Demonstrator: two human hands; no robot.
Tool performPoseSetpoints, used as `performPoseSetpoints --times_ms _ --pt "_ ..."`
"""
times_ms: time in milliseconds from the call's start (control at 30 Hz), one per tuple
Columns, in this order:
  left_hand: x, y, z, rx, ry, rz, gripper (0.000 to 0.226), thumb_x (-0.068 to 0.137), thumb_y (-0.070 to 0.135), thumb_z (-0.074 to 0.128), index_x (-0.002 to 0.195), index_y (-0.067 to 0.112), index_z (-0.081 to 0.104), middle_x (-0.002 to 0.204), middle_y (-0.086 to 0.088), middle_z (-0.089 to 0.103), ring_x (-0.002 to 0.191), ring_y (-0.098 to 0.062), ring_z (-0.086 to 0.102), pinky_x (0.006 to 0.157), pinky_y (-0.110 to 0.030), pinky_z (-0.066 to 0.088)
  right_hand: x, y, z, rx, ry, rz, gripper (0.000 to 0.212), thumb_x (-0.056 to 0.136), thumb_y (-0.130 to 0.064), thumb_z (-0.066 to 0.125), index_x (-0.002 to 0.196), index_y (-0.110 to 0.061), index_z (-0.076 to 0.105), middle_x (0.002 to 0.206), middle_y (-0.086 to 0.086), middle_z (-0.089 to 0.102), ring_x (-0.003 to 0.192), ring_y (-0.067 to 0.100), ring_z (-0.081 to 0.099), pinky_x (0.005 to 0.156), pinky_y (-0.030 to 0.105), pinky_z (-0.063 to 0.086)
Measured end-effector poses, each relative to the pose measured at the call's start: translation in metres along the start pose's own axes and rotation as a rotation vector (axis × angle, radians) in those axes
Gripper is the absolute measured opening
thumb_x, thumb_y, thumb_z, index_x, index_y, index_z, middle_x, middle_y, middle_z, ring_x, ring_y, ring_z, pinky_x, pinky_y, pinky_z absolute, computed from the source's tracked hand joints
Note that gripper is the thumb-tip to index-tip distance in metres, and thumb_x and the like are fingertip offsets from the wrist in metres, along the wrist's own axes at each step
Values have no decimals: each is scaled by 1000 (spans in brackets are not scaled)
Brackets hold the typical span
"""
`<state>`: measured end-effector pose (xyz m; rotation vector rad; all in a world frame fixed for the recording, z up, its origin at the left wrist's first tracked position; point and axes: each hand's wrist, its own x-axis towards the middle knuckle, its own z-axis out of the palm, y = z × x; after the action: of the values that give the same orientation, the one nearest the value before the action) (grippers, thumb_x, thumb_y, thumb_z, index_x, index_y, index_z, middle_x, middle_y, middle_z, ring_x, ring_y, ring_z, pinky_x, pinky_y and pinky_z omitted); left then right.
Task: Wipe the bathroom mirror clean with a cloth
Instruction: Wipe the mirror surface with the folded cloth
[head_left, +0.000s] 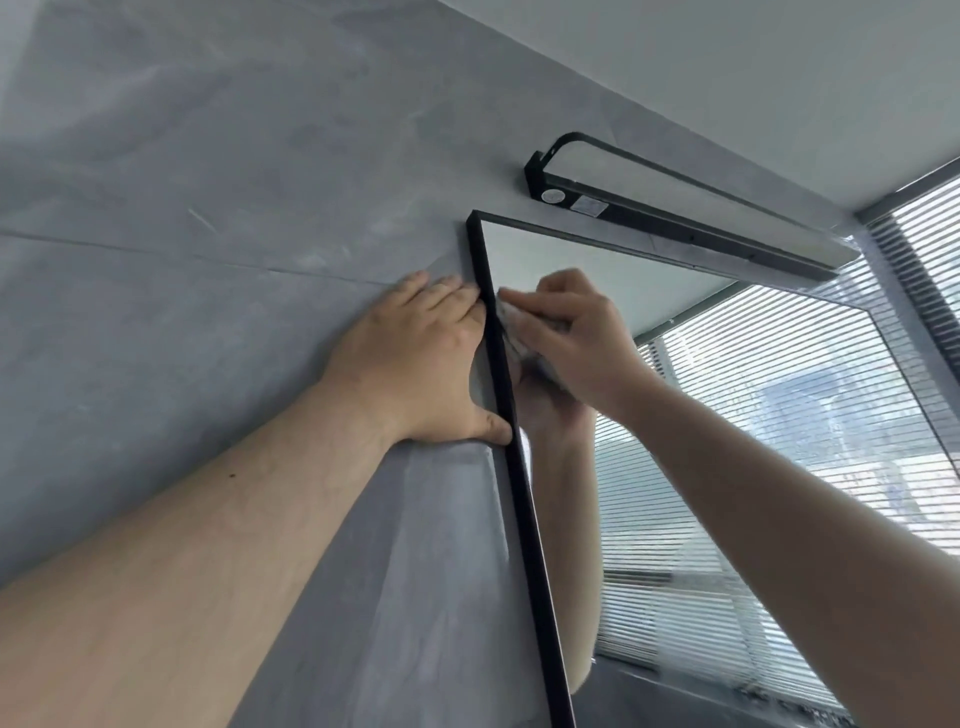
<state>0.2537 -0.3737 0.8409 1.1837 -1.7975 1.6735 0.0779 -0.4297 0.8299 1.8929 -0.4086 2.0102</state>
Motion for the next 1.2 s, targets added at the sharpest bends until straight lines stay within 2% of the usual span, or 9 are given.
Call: performPoseSetpoints --times_ms 167,333,467,567,633,733,933,1033,1200 --pt "1 0 0 6 -25 2 134 57 98 36 156 10 15 165 -6 12 152 -19 6 124 -41 3 -91 0 -9 -18 -26 -93 31 85 -34 67 115 -40 70 94 -14 53 94 5 57 87 41 49" --pt "1 0 -1 15 -22 -3 134 55 97 35 156 10 17 165 -5 14 152 -19 8 124 -40 4 -165 5 -21 -106 -68 -160 31 82 -33 66 110 -40 72 101 -23 50 100 4 55 84 25 46" --pt "0 1 -3 9 -33 -9 136 50 96 27 155 10 19 165 -5 15 152 -18 9 124 -40 4 -152 13 -23 -109 -23 -159 23 85 -31 66 106 -33 76 97 -13 54 91 12 58 75 31 51" --pt "-2 1 -4 12 -39 -15 135 50 96 25 155 10 21 164 -6 16 152 -19 10 124 -40 4 -103 34 -34 -99 115 66 25 88 -26 70 113 -29 72 95 -5 55 91 13 60 81 21 48" --pt "-3 3 -5 21 -42 -11 133 54 95 25 155 9 21 164 -6 16 152 -19 9 124 -40 3 -76 51 -47 -76 196 226 23 91 -21 71 114 -21 73 100 0 57 98 15 61 89 22 48" --pt "-6 6 -6 19 -43 -6 126 61 92 31 155 9 21 164 -7 17 152 -20 9 124 -40 1 -70 59 -48 -49 237 305 25 92 -20 70 117 -15 74 101 -4 56 97 7 61 93 21 48" --pt "-11 8 -7 -27 11 13 119 62 87 43 148 4 38 158 -11 32 149 -24 23 124 -41 9 -131 45 -40 -145 155 240 28 89 -12 68 116 -20 72 107 -4 58 102 13 60 92 36 51" --pt "-12 9 -5 -48 32 14 112 62 83 53 142 3 47 153 -13 41 145 -27 32 123 -42 14 -173 32 -33 -130 101 149 22 90 -19 68 110 -23 73 102 -5 57 98 19 60 84 43 53" --pt "-22 16 2 -115 112 0 89 68 64 75 129 2 61 143 -17 52 138 -34 43 120 -45 22 -249 7 -25 -142 65 14 23 87 -27 62 105 -24 76 101 -12 53 91 16 56 74 42 52"
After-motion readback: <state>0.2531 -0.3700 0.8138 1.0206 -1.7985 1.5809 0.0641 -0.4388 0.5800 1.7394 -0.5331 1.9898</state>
